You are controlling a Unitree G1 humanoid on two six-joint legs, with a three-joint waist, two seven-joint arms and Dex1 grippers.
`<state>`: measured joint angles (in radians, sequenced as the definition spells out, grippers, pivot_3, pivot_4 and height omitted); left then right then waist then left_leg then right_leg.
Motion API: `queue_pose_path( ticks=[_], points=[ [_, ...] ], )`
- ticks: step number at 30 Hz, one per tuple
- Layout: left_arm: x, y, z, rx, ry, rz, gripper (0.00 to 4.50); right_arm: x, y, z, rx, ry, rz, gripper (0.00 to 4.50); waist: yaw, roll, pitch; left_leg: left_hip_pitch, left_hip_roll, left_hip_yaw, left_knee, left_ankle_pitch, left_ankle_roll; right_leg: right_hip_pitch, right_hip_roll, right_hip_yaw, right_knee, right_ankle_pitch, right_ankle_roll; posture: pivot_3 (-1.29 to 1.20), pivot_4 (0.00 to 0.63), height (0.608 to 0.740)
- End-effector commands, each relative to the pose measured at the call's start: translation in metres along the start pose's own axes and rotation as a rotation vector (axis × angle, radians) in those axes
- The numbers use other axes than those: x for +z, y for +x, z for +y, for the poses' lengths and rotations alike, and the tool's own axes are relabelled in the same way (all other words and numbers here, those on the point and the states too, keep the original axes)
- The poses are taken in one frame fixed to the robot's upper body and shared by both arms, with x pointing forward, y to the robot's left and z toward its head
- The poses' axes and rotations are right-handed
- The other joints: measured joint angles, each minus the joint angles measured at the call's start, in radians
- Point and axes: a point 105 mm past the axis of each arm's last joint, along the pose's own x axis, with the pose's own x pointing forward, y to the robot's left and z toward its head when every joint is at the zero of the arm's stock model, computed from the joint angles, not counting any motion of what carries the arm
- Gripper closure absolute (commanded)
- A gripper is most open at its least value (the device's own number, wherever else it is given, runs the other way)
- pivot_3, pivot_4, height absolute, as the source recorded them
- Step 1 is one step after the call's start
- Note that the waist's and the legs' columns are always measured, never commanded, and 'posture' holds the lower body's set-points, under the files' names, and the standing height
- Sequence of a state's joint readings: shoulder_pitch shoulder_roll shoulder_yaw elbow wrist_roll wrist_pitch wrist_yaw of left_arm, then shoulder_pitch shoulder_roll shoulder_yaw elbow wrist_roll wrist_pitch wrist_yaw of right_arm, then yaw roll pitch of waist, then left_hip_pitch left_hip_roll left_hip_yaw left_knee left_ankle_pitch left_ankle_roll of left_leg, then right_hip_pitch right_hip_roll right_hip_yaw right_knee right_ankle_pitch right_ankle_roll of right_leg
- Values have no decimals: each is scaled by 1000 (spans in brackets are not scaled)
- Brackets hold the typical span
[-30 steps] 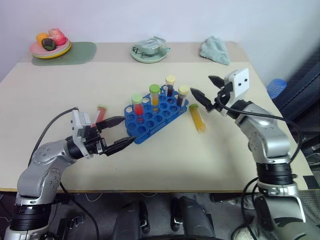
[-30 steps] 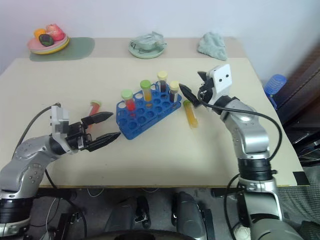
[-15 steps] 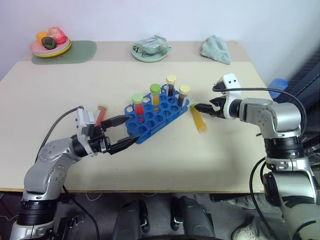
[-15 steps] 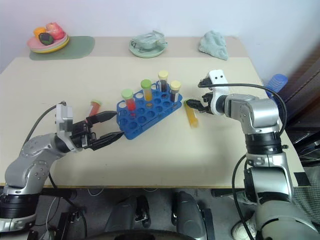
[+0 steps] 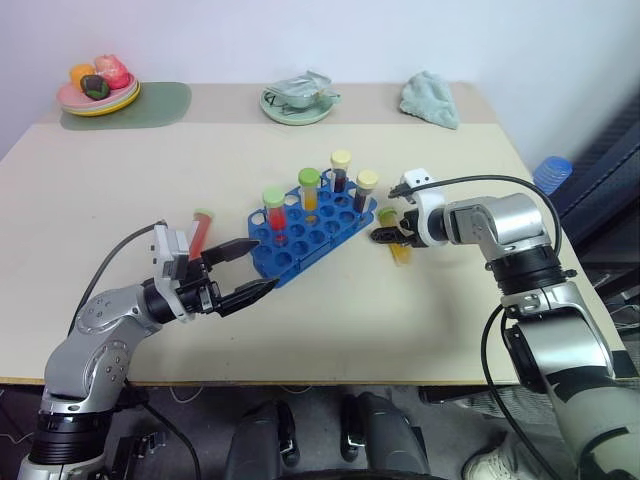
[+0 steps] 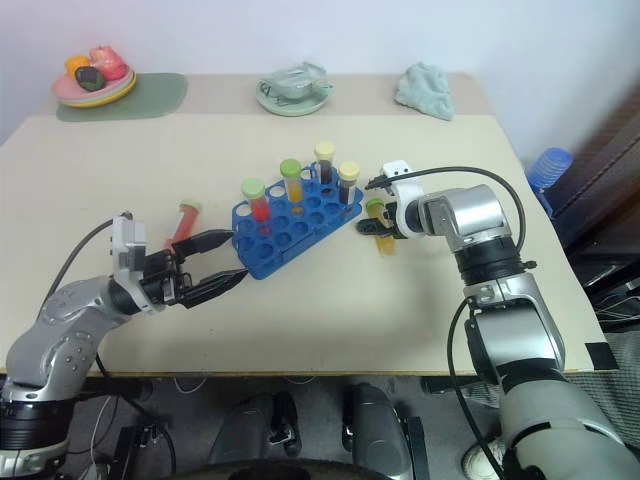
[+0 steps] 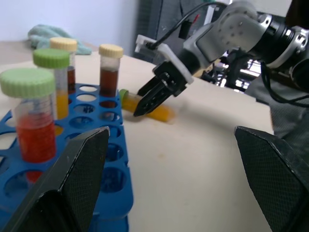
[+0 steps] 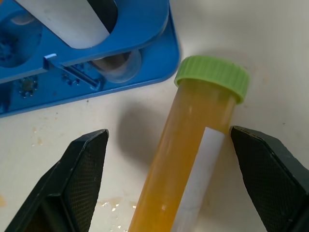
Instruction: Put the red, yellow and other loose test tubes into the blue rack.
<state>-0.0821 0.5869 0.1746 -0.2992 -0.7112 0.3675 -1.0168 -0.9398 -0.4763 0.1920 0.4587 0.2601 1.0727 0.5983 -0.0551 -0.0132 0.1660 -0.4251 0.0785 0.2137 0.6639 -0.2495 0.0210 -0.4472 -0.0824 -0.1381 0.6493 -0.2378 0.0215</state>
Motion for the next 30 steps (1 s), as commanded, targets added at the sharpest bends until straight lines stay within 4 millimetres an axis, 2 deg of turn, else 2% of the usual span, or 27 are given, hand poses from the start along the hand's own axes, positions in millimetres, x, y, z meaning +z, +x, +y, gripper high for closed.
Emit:
queue_pose_path(
  ticks=[1, 6, 12, 17, 21, 23, 26, 30],
  points=[
    [10, -1, -3, -6, 31, -25, 258, 0, 12, -3, -45, -32, 2, 1237, -10, -1, 0, 0, 0, 0, 0, 0, 0, 0, 0, 0, 0, 0, 0, 0, 150, 740],
    [10, -2, -4, -4, 29, -24, 258, 2, 17, -4, -61, -84, -15, 3630, -20, -1, -1, 3, 1, 0, 0, 0, -1, 2, 1, 0, 0, 0, 0, 0, 150, 740],
    [10, -3, -3, -5, 30, -20, 258, 2, -1, 2, -20, -286, -41, 3671, -13, -1, -1, 3, 2, 0, 0, 0, -1, 2, 1, 0, 0, 0, -1, 0, 150, 740],
    [9, -3, 0, -5, 28, -17, 258, -20, -41, 16, 101, -480, -63, 3671, 18, 0, 0, -5, 1, 0, -1, 2, -4, -5, 0, 0, -1, 1, -2, 0, 150, 740],
    [6, -5, 2, 5, 29, -12, 258, -33, -71, 35, 208, -513, -106, 3671, 19, -1, 0, -9, 1, 0, -1, 1, -2, -8, 0, 0, -2, 0, -1, 0, 150, 740],
    [4, -6, 3, 12, 29, -10, 258, -26, -79, 48, 248, -503, -195, 3671, 12, -1, 0, -10, 1, 0, -1, 1, -2, -11, 0, 0, -2, 0, 0, 0, 150, 740],
    [2, -3, 6, 27, 28, -18, 258, 7, -87, 75, 317, -480, -519, 3671, 10, -2, 1, -10, 1, 0, 0, -1, 0, -11, 1, -1, -1, 0, 0, 0, 150, 740],
    [1, 0, 7, 34, 32, -25, 258, 41, -86, 97, 340, -386, -810, 3671, 14, -2, 1, -10, 2, -3, 0, 1, -2, -11, 3, -1, -1, 1, -3, 0, 150, 740]
  ],
)
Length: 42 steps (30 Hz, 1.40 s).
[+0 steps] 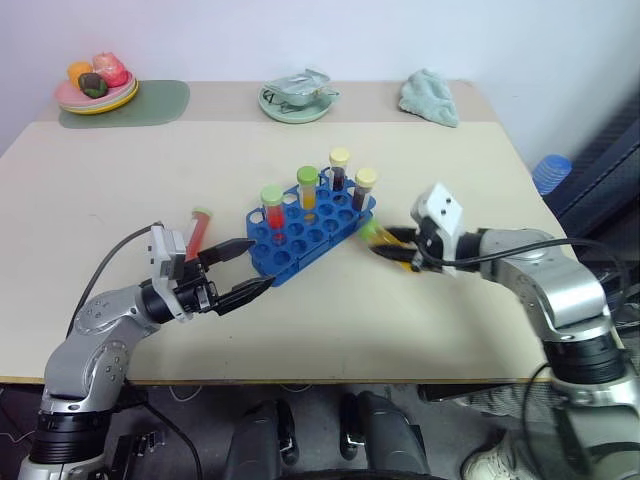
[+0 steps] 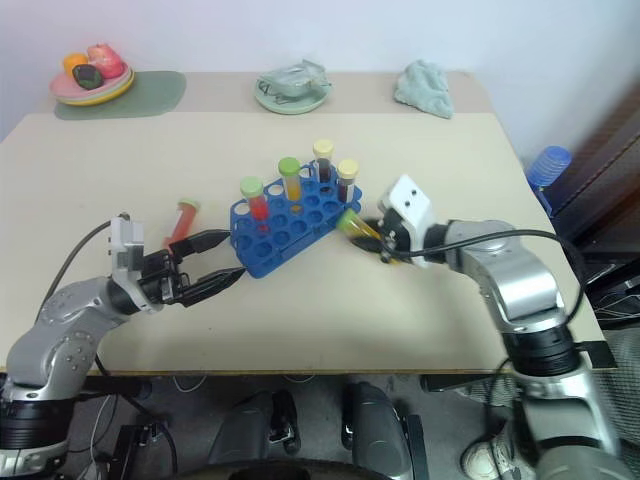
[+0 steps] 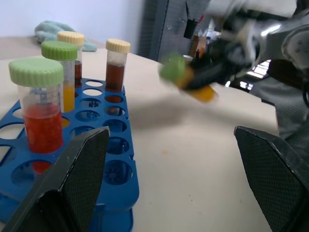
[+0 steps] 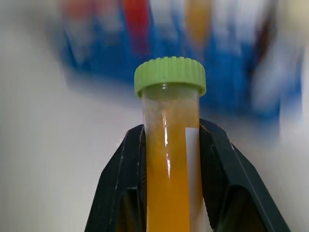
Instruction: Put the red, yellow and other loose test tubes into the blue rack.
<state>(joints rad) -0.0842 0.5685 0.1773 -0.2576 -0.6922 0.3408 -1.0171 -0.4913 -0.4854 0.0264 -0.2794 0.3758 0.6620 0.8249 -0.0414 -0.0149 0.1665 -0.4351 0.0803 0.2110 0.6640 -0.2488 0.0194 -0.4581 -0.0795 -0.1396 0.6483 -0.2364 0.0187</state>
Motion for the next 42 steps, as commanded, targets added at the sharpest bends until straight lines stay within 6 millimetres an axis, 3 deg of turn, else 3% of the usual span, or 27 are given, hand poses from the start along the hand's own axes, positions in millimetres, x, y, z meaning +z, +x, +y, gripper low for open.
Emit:
queue_pose_path(
  ticks=[1, 7, 15, 28, 42],
  points=[
    [7, 3, 1, 5, 38, -21, 258, 40, 13, -3, -58, -9, -269, 3671, 0, 0, 0, 0, 0, 0, 0, 0, 0, 0, 0, 0, 0, 1, -2, 0, 150, 740],
    [9, 1, 5, 27, 53, -23, 258, 58, 42, 1, -67, 45, -539, 3671, 0, 0, 0, -1, -1, 1, 0, 5, -1, 0, 0, 0, 0, 2, -2, 0, 150, 740],
    [10, -7, 7, 64, 54, -30, 258, 30, 65, -9, -128, 153, -719, 3671, -3, 0, 0, -1, 0, 1, 0, 5, -2, 0, 1, 0, 1, 2, -2, 0, 150, 740],
    [15, -15, 6, 91, 65, -29, 258, -1, 91, -19, -181, 187, -720, 3671, -4, 0, 0, 0, 0, 1, 1, 6, -3, 0, 1, 1, 4, 2, -2, 0, 150, 740],
    [26, -12, 4, 93, 82, -18, 258, -32, 94, -29, -273, 221, -638, 3671, -6, 1, 0, 10, 0, 1, 0, 6, -4, 9, 0, 1, 5, 2, -3, 0, 150, 740]
  ],
)
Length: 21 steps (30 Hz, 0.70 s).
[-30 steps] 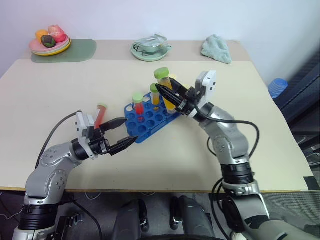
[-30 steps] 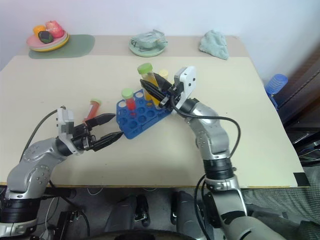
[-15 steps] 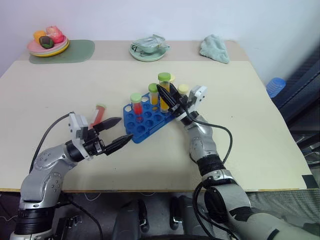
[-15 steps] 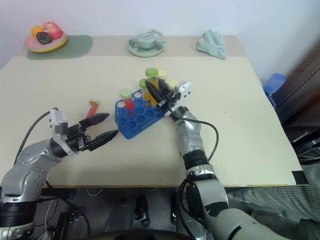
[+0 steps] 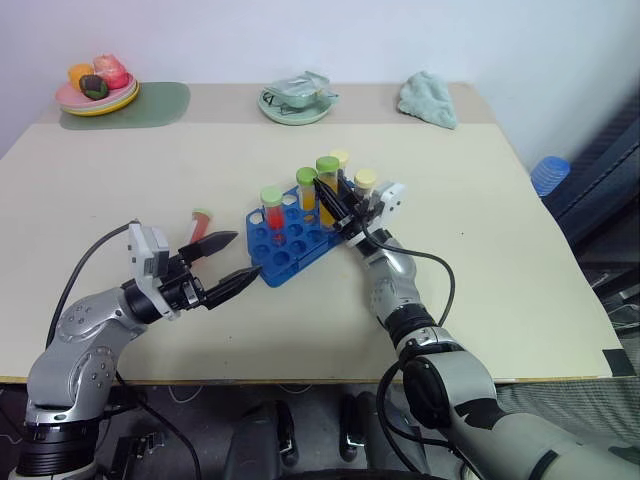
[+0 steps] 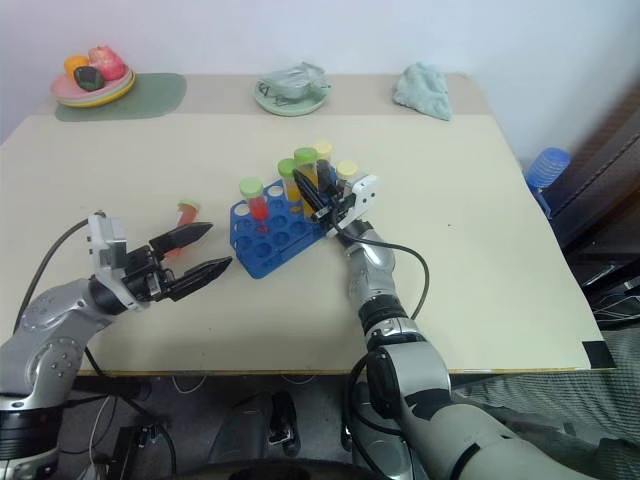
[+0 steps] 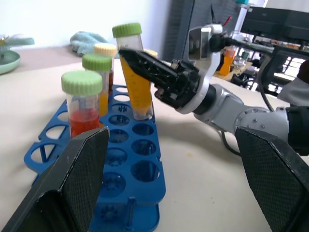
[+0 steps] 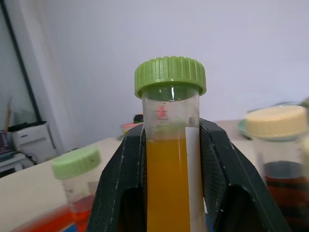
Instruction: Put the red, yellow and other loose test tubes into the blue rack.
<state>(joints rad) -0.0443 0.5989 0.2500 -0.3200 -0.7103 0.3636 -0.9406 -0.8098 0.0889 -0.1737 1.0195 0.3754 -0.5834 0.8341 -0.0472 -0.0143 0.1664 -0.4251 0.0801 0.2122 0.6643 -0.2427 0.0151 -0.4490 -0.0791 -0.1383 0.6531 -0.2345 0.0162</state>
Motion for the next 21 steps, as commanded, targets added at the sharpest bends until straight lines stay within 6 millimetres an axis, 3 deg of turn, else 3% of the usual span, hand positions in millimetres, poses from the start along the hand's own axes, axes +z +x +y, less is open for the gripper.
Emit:
queue_pose_path(
  ticks=[1, 21],
  points=[
    [14, 1, -2, -10, 39, -25, 258, 0, 0, -3, -18, -11, 1, 3671, 0, 0, 0, 0, 0, 0, 0, 0, 0, 0, 0, 0, 0, 0, 0, 0, 150, 740],
    [18, 4, -1, -15, 46, -27, 258, -11, -16, 0, -69, 5, -32, 3671, 1, 0, 0, 4, 0, -1, -1, -1, -1, 4, 0, 0, 0, 0, 0, 0, 150, 740]
  ],
)
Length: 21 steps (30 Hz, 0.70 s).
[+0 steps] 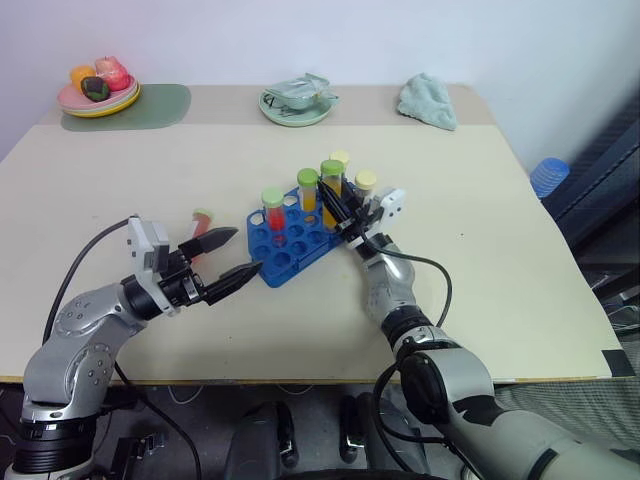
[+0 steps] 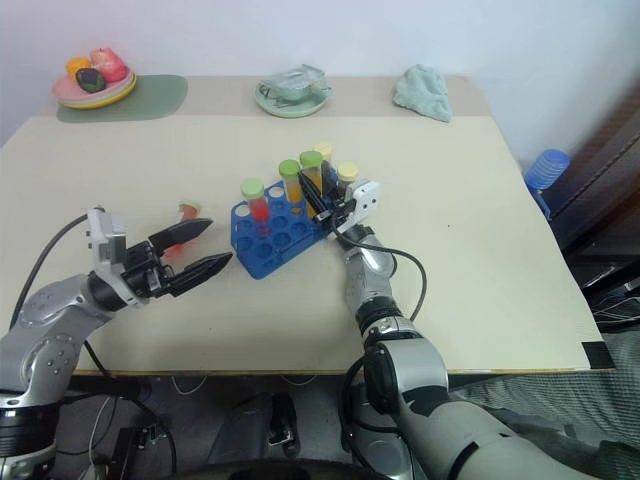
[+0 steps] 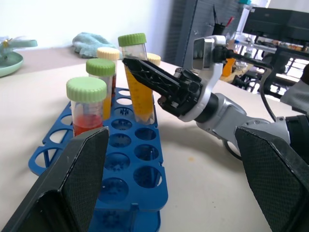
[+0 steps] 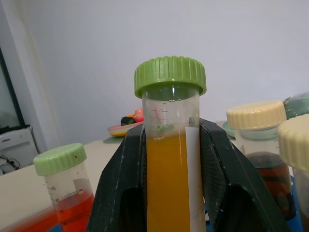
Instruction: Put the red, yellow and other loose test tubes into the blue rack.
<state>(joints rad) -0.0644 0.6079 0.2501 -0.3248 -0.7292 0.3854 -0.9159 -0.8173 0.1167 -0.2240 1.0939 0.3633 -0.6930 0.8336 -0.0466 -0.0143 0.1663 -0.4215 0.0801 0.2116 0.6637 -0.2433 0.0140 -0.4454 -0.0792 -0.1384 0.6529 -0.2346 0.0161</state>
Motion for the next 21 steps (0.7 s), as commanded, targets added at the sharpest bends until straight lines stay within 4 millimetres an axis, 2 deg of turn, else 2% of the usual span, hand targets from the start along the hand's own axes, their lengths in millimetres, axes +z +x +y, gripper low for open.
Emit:
queue_pose_path(
  ticks=[1, 12, 21],
  points=[
    [14, 2, -3, -24, 50, -22, 258, -9, -13, 0, -24, 20, 12, 3671, 1, 0, 0, 0, 0, 0, 0, 0, 0, 0, 0, 0, 0, 0, 0, 0, 150, 740],
    [13, 5, -2, -44, 46, -24, 258, -15, -29, -2, -23, -9, 39, 3671, 3, 0, 0, 2, 0, -1, -1, -1, 0, 3, 0, -1, -1, 0, 0, 0, 150, 740],
    [12, 7, -3, -54, 38, -28, 258, -13, -27, -2, -13, -29, 41, 3671, 3, 0, -1, 2, 0, -1, -1, -2, -1, 3, 0, -1, -1, 0, 0, 0, 150, 740]
  ],
)
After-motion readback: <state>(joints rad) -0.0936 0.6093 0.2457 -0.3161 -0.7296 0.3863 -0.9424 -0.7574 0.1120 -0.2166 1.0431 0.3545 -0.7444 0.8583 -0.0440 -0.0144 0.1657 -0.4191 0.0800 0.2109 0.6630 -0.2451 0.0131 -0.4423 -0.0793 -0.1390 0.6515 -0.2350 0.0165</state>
